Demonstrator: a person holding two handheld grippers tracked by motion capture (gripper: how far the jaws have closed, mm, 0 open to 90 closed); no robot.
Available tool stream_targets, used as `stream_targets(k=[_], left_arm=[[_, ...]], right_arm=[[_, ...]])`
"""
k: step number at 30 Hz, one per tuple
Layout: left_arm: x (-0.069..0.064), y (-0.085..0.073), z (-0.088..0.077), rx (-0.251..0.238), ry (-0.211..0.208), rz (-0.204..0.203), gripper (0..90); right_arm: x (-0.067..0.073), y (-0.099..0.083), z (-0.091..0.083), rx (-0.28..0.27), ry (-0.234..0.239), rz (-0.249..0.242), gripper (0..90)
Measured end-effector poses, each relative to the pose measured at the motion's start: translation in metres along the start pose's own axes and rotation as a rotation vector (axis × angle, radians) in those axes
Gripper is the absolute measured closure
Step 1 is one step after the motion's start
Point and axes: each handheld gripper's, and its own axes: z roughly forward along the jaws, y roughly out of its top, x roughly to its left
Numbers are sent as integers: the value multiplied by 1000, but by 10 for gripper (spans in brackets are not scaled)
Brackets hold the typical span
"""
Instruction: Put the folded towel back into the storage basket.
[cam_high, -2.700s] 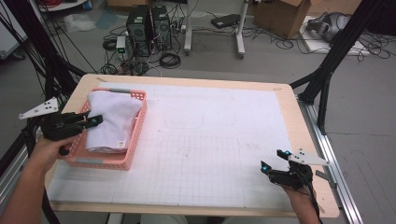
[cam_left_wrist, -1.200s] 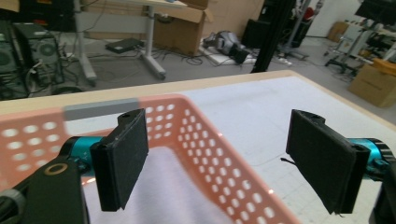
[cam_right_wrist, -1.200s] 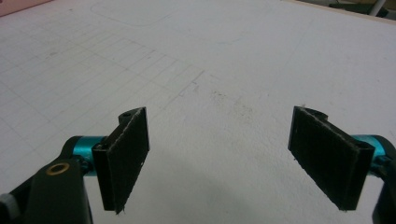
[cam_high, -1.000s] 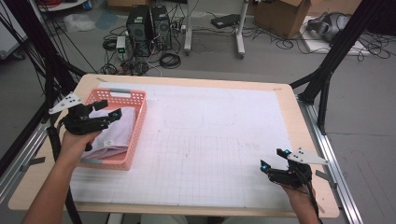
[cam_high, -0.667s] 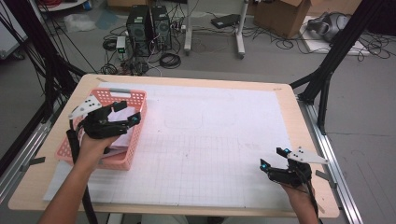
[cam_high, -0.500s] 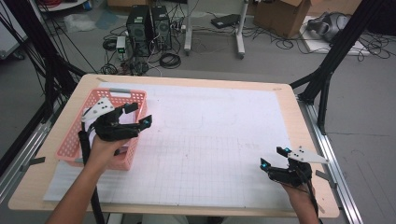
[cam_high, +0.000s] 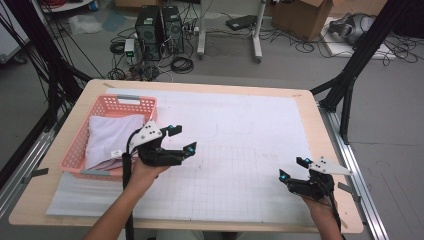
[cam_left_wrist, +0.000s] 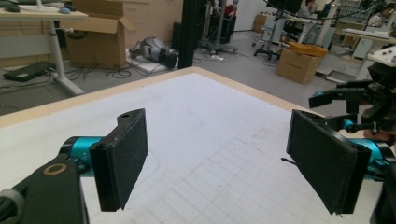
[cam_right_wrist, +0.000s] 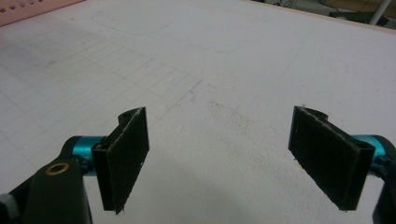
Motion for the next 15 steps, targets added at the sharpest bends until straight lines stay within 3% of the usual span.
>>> stream_targets(k=[7,15], left_arm=[[-25,-24,18,42,-22,40,224],[-31,-49,17,71,-22,26,225]], right_arm=[[0,0,-2,-8,-5,-8,190],[3,0,-2,-5,-7,-11,190]])
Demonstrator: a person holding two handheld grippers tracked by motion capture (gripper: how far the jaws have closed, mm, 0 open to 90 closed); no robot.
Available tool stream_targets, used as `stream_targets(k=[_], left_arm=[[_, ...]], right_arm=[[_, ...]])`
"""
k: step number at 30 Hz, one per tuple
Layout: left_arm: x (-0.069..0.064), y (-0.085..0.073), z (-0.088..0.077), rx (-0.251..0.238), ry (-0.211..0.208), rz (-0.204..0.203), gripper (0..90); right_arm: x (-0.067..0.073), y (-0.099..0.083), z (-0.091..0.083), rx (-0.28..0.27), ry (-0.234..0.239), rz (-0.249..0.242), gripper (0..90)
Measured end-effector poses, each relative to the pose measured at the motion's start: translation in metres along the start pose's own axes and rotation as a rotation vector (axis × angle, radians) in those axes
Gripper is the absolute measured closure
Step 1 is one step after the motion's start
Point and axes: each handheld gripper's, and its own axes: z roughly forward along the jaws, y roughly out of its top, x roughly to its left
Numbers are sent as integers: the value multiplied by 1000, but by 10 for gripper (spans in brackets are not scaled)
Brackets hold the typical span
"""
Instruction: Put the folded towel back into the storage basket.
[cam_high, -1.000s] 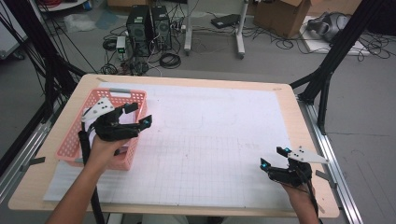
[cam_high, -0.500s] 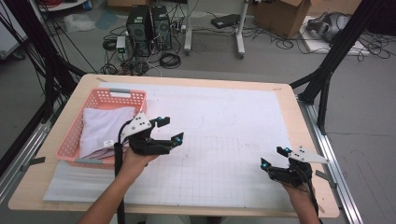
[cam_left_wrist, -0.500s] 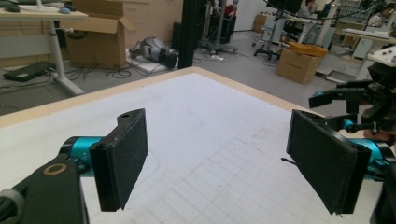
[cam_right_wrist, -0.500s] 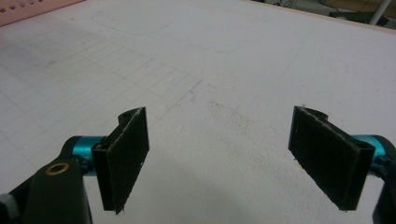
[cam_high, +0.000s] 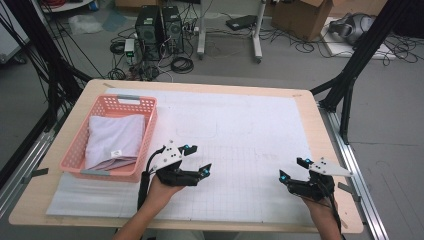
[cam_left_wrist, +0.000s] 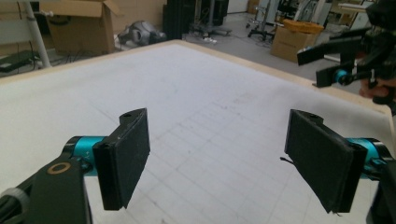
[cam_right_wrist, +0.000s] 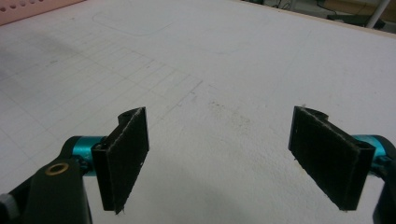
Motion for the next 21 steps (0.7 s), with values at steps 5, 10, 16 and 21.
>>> stream_targets(k=[5,10,16,21], left_arm=[[0,-18,-3,12,12,-15,226],[0,-23,-5,14,18,-24,226],[2,-25,-5,26,25,-32,226],[4,-27,-4,32,30,-40,226]], right_arm=[[0,-1,1,3,-6,2,190],[2,-2,1,-2,-10,-7,190],[2,-4,0,-1,-17,-5,190],[1,-5,-2,-4,-23,4,190]])
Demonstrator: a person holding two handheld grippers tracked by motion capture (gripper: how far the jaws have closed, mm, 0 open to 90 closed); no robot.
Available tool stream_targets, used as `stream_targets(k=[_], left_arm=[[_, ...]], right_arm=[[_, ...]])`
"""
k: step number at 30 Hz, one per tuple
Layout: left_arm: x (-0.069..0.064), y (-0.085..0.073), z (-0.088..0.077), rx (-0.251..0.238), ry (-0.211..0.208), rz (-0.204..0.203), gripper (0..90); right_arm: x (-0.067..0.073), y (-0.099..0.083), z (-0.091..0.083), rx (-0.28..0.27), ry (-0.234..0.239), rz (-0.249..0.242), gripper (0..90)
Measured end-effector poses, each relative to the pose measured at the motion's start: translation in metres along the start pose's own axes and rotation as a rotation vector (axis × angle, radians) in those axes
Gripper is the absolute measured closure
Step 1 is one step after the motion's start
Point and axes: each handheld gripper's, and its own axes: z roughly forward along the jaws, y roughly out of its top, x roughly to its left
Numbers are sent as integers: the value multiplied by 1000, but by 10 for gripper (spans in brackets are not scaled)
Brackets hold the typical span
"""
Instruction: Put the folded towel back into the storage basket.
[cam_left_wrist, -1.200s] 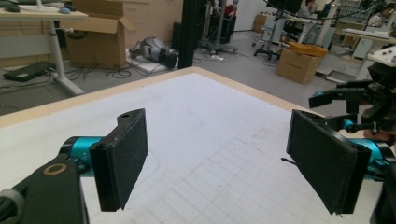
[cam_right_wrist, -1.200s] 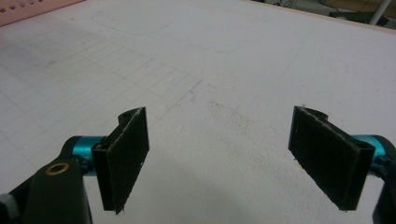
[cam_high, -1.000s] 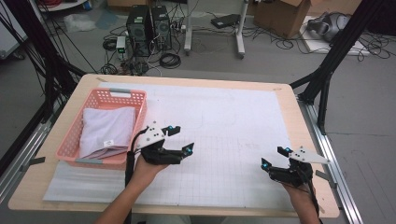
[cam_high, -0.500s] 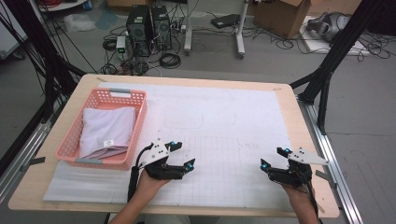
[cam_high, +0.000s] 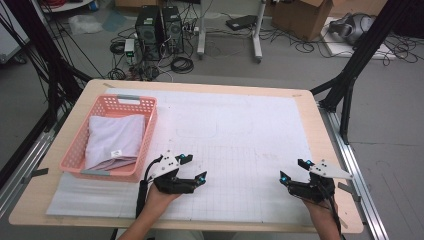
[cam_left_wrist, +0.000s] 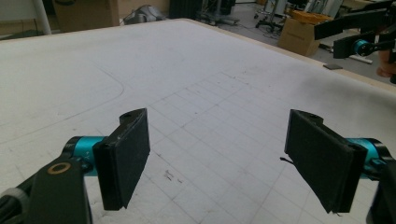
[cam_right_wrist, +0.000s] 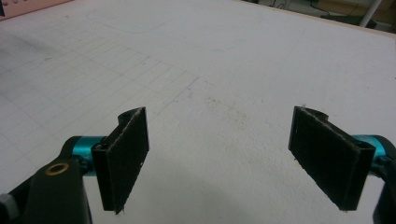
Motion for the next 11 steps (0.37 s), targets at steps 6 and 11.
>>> stream_targets(k=[6,11], left_arm=[[3,-2,-2,8,9,-6,228],[4,-2,-3,6,14,-11,228]], right_arm=[[0,0,0,3,0,3,190],[-1,0,1,1,4,0,190]])
